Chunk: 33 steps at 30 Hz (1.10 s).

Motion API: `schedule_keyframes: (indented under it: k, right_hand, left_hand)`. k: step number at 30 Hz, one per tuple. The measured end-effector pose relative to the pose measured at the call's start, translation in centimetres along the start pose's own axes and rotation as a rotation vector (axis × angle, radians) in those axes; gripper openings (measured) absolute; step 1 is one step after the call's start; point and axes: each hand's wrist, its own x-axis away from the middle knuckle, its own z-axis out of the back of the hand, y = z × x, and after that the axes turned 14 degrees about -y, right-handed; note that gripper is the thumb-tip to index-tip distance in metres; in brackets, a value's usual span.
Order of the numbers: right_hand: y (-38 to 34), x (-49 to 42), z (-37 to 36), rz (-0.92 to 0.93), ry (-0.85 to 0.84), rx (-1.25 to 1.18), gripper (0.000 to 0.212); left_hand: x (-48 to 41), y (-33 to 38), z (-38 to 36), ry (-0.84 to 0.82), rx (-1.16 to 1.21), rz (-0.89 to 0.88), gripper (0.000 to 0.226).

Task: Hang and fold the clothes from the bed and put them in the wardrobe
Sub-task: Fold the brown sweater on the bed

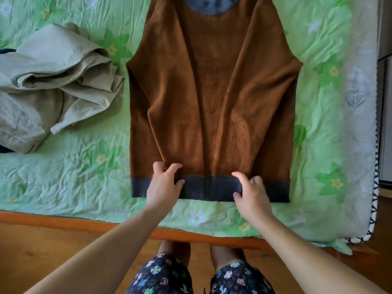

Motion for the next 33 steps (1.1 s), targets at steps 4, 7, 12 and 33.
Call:
schedule_keyframes:
  k: [4,7,12,33]
  right_hand:
    - [1.2,0.4,-0.4,0.247,0.094,0.633,0.083]
    - [1.8,-0.2,-0.3,0.314,-0.003,0.800,0.088]
    - [0.6,-1.3,0.8,0.365,-0.059,0.894,0.077]
    - [-10.8,-14.0,22.4,0.233,0.547,0.868,0.032]
  left_hand:
    - [1.1,-1.6,-0.7,0.091,-0.636,-0.364,0.087]
    - [1.1,-3.0,-1.4,-0.031,-0.846,-0.534,0.098]
    - [-0.4,-2.4,-0.6,-0.060,-0.916,-0.523,0.082]
    - [-15.0,12.3,22.7,0.391,-0.760,-0.279,0.062]
